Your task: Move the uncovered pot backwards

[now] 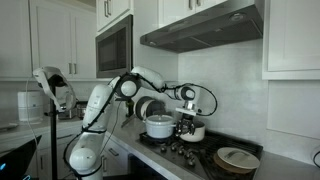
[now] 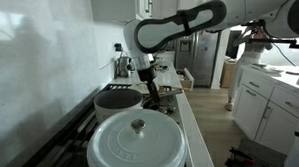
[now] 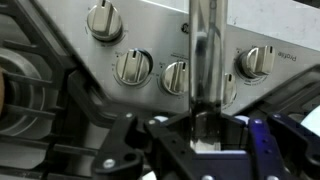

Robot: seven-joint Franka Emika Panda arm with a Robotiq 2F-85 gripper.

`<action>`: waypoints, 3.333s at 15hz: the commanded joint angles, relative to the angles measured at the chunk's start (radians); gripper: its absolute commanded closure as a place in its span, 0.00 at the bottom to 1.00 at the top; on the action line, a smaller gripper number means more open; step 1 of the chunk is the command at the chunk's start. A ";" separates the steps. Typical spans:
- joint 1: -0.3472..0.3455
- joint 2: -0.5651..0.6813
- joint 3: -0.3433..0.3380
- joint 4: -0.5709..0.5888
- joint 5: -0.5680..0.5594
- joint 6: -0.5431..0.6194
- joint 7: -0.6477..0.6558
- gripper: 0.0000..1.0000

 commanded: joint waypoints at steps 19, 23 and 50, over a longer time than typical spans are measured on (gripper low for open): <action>0.014 -0.109 -0.007 -0.064 0.026 -0.014 0.006 0.20; 0.030 -0.084 0.000 -0.027 0.046 -0.017 0.000 0.00; 0.005 -0.072 -0.012 -0.021 0.065 0.017 0.007 0.93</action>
